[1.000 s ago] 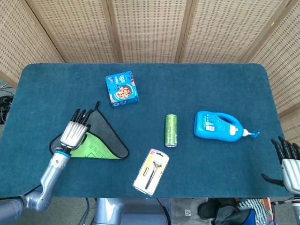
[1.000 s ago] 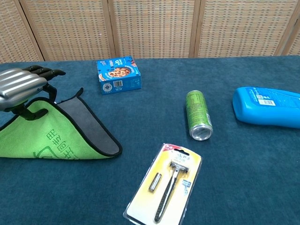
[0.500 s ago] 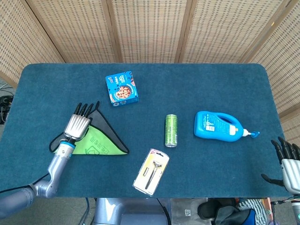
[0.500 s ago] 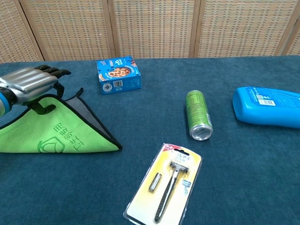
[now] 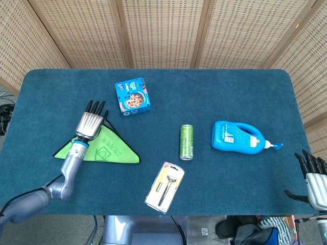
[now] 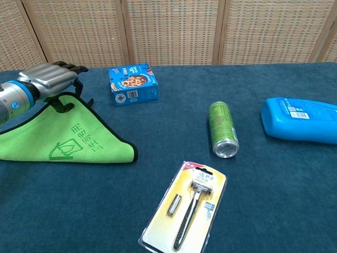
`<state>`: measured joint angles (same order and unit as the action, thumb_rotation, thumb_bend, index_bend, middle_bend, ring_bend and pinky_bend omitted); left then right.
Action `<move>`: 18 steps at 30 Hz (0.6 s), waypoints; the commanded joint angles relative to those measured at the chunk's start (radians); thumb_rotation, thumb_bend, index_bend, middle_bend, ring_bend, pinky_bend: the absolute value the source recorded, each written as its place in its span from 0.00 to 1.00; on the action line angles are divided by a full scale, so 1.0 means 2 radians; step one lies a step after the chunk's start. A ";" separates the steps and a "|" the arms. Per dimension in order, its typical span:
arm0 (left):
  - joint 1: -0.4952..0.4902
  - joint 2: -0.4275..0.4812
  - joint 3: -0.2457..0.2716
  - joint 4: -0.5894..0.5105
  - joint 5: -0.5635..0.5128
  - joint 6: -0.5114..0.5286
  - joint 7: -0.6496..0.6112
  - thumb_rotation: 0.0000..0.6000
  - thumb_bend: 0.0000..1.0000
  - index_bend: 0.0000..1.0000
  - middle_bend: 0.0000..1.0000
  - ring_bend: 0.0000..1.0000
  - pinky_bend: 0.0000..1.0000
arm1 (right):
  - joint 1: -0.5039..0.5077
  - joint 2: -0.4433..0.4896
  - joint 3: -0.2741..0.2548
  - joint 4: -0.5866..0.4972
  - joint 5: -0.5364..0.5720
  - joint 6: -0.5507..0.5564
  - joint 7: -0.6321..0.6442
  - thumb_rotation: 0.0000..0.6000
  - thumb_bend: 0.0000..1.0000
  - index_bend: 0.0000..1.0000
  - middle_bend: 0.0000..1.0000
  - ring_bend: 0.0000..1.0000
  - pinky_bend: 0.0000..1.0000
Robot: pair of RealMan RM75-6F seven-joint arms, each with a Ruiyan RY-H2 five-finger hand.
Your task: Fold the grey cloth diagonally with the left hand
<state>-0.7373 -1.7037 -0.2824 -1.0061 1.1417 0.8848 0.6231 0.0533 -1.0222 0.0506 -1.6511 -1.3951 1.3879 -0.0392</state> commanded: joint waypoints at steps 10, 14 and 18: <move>-0.018 -0.028 0.007 0.042 -0.033 -0.013 0.001 1.00 0.45 0.59 0.00 0.00 0.00 | 0.000 -0.001 0.000 0.001 -0.001 0.000 0.001 1.00 0.00 0.00 0.00 0.00 0.00; -0.024 -0.037 0.005 0.054 -0.037 -0.010 -0.009 1.00 0.45 0.59 0.00 0.00 0.00 | 0.001 -0.001 0.000 0.000 -0.002 0.000 -0.001 1.00 0.00 0.00 0.00 0.00 0.00; -0.027 -0.044 0.009 0.061 -0.039 -0.005 -0.008 1.00 0.45 0.39 0.00 0.00 0.00 | 0.000 -0.003 0.000 0.002 -0.001 0.002 0.000 1.00 0.00 0.00 0.00 0.00 0.00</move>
<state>-0.7901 -1.7881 -0.2678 -0.8865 1.0664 0.8707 0.6032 0.0541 -1.0269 0.0508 -1.6489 -1.3973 1.3912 -0.0417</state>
